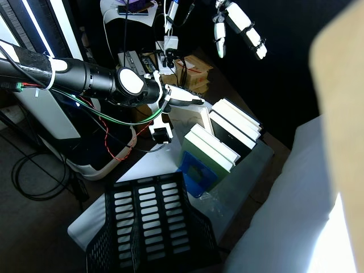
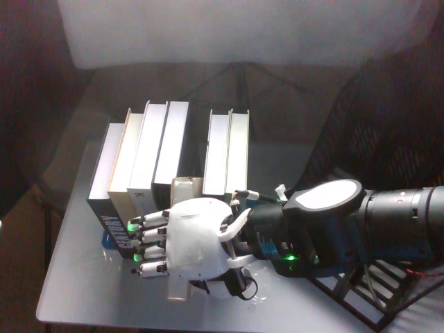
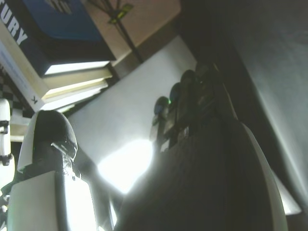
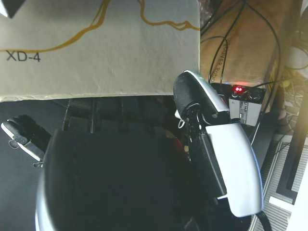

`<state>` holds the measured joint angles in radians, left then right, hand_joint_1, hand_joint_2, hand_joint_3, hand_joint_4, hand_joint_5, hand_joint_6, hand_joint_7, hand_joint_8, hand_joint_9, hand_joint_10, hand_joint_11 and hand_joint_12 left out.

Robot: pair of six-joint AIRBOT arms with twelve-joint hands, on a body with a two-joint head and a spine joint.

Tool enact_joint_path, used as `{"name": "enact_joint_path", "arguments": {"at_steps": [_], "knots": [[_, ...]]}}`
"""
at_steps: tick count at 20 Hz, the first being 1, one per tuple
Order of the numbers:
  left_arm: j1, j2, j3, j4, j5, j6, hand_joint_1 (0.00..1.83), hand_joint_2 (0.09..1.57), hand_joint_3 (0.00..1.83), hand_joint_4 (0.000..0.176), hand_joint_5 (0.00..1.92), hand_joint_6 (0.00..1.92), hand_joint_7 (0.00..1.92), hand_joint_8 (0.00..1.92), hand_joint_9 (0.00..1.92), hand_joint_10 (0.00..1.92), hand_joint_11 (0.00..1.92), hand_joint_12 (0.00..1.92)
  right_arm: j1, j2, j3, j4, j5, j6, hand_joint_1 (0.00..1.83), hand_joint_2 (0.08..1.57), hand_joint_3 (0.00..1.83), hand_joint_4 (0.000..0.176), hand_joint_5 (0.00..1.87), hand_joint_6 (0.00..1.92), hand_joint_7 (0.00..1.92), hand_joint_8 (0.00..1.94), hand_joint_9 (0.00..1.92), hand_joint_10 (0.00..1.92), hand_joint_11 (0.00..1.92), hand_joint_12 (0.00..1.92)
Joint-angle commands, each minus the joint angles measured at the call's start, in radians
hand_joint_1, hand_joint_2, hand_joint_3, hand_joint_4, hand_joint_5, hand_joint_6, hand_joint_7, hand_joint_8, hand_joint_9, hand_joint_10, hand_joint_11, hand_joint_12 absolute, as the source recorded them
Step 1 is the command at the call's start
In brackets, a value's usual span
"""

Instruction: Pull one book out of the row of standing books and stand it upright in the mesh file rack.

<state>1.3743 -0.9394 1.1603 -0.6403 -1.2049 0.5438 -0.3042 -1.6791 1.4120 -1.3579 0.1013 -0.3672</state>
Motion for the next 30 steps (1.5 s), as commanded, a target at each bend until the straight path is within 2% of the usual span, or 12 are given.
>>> {"name": "enact_joint_path", "arguments": {"at_steps": [1, 3, 6, 13, 16, 17, 18, 19, 22, 27, 29, 30], "knots": [[0.003, 0.000, 0.007, -0.020, -0.120, -0.006, 0.81, 1.13, 0.00, 0.056, 0.02, 0.00, 0.00, 0.00, 0.00, 0.00, 0.00, 0.00, -0.005, 0.004, -0.008, -0.003, -0.008, 0.006, 0.00, 1.57, 0.17, 0.000, 0.00, 0.71, 0.16, 0.04, 0.00, 0.13, 0.00, 0.00], [0.003, -0.002, 0.005, -0.023, -0.120, -0.006, 0.81, 1.13, 0.00, 0.044, 0.02, 0.00, 0.00, 0.00, 0.00, 0.00, 0.00, 0.00, -0.005, 0.010, -0.029, -0.013, -0.007, 0.006, 0.00, 1.57, 0.17, 0.000, 0.00, 0.71, 0.16, 0.04, 0.00, 0.13, 0.00, 0.00], [0.004, -0.003, 0.006, -0.024, -0.117, -0.006, 0.79, 1.14, 0.00, 0.058, 0.01, 0.00, 0.00, 0.00, 0.00, 0.00, 0.00, 0.00, -0.005, 0.010, -0.040, -0.020, -0.006, 0.006, 0.00, 1.57, 0.17, 0.000, 0.00, 0.71, 0.16, 0.04, 0.00, 0.13, 0.00, 0.00], [0.003, -0.004, 0.011, -0.025, -0.114, -0.007, 0.82, 1.14, 0.00, 0.065, 0.00, 0.00, 0.00, 0.00, 0.00, 0.00, 0.00, 0.00, -0.005, 0.010, -0.041, -0.023, -0.004, 0.006, 0.00, 1.57, 0.17, 0.000, 0.00, 0.71, 0.16, 0.04, 0.00, 0.13, 0.00, 0.00], [0.002, -0.009, 0.026, -0.019, -0.104, -0.015, 0.76, 1.14, 0.00, 0.040, 0.00, 0.00, 0.00, 0.00, 0.00, 0.00, 0.00, 0.00, -0.005, 0.017, -0.041, -0.016, -0.004, 0.006, 0.00, 1.57, 0.17, 0.000, 0.00, 0.71, 0.16, 0.04, 0.00, 0.13, 0.00, 0.00], [0.001, -0.009, 0.033, -0.016, -0.099, -0.017, 0.74, 1.16, 0.01, 0.039, 0.00, 0.00, 0.00, 0.00, 0.00, 0.00, 0.00, 0.00, -0.005, 0.021, -0.039, -0.009, -0.002, 0.006, 0.00, 1.57, 0.17, 0.000, 0.00, 0.71, 0.16, 0.04, 0.00, 0.13, 0.00, 0.00], [-0.006, -0.010, 0.042, -0.011, -0.092, -0.021, 0.73, 1.15, 0.01, 0.063, 0.00, 0.00, 0.00, 0.00, 0.00, 0.00, 0.00, 0.00, -0.007, 0.028, -0.038, -0.008, 0.000, 0.006, 0.00, 1.57, 0.17, 0.000, 0.00, 0.71, 0.16, 0.04, 0.00, 0.13, 0.00, 0.00], [-0.020, -0.010, 0.051, 0.001, -0.078, -0.020, 0.74, 1.15, 0.00, 0.071, 0.00, 0.00, 0.00, 0.00, 0.00, 0.00, 0.00, 0.00, -0.010, 0.035, -0.037, 0.006, 0.006, 0.006, 0.00, 1.57, 0.17, 0.000, 0.00, 0.71, 0.16, 0.04, 0.00, 0.13, 0.00, 0.00], [-0.063, -0.013, 0.080, 0.041, -0.035, -0.018, 0.75, 1.15, 0.00, 0.049, 0.02, 0.01, 0.00, 0.00, 0.00, 0.00, 0.00, 0.00, -0.017, 0.053, -0.035, 0.032, 0.024, 0.006, 0.00, 1.57, 0.17, 0.000, 0.00, 0.71, 0.16, 0.04, 0.00, 0.13, 0.00, 0.00], [-0.144, -0.013, 0.131, 0.118, 0.045, -0.014, 0.73, 1.14, 0.00, 0.060, 0.01, 0.00, 0.00, 0.00, 0.00, 0.00, 0.00, 0.00, -0.027, 0.107, -0.039, 0.115, 0.067, 0.006, 0.00, 1.57, 0.17, 0.000, 0.00, 0.71, 0.16, 0.04, 0.00, 0.13, 0.00, 0.00], [-0.179, -0.016, 0.149, 0.148, 0.070, -0.012, 0.76, 1.15, 0.00, 0.046, 0.01, 0.00, 0.00, 0.00, 0.00, 0.00, 0.00, 0.00, -0.025, 0.124, -0.039, 0.127, 0.082, 0.006, 0.00, 1.57, 0.17, 0.000, 0.00, 0.71, 0.17, 0.04, 0.00, 0.13, 0.00, 0.00], [-0.193, -0.019, 0.158, 0.163, 0.082, -0.012, 0.75, 1.15, 0.00, 0.047, 0.01, 0.00, 0.00, 0.00, 0.00, 0.00, 0.00, 0.00, -0.024, 0.130, -0.039, 0.128, 0.087, 0.006, 0.60, 1.15, 0.00, 0.040, 0.00, 0.14, 0.03, 0.01, 0.00, 0.03, 0.00, 0.00]]}}
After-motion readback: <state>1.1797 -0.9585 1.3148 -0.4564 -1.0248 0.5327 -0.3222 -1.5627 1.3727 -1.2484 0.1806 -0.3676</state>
